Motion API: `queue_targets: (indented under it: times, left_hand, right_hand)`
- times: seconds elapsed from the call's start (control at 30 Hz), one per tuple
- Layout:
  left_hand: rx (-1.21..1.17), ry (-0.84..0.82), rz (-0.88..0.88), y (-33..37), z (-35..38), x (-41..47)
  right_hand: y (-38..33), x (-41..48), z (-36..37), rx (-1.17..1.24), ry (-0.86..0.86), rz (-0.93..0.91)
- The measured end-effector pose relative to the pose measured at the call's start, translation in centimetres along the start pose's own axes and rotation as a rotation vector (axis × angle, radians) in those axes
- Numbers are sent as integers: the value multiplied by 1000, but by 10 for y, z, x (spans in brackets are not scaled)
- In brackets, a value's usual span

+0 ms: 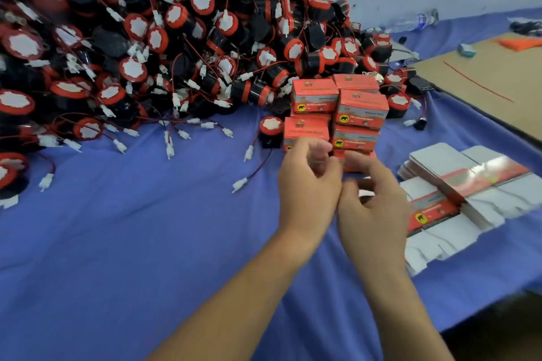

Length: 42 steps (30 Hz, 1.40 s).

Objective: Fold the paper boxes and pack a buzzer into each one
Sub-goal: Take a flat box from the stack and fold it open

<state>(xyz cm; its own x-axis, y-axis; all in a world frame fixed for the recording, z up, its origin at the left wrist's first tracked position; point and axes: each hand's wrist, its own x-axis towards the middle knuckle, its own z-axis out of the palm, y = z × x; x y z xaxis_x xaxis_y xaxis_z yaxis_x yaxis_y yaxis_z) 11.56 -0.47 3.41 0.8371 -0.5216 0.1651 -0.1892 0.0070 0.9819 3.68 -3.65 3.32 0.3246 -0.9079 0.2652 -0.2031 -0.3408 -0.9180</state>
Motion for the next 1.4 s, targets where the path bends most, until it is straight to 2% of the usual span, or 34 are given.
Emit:
queue_targets:
  times: [0.13,0.27,0.47,0.73,0.83,1.1,1.23,1.33,1.4]
  left_hand:
    - [76,-203,-199,-12,43,-66]
    - [142,-247,-281,-24,72,-101]
    - [34,-125,-285,-32,79,-113]
    - [-96,-75,-354,-30,79,-115]
    - [-134,-76,-318,-27,75,-116]
    - [-246,-259,-267,-7,38,-126]
    - [-235,-137,-253,-3,-15,-135]
    - [-214,-89,-278,-4,-61,-148]
    - [-184,-74,-274,-3,-90,-159]
  right_hand:
    - [44,-19,-75,-398,36,100]
    - [71,-30,-114,-608,-13,236]
    - [81,-30,-120,-540,-39,208]
    - [86,-23,-131,-325,-38,321]
    - [82,-26,-131,-257,-7,325]
    - [47,-50,-120,-235,-11,163]
    - [23,-70,-106,-258,-164,12]
    - [3,-76,-95,-456,-224,-288]
    - [-7,-77,-83,-559,-401,-379]
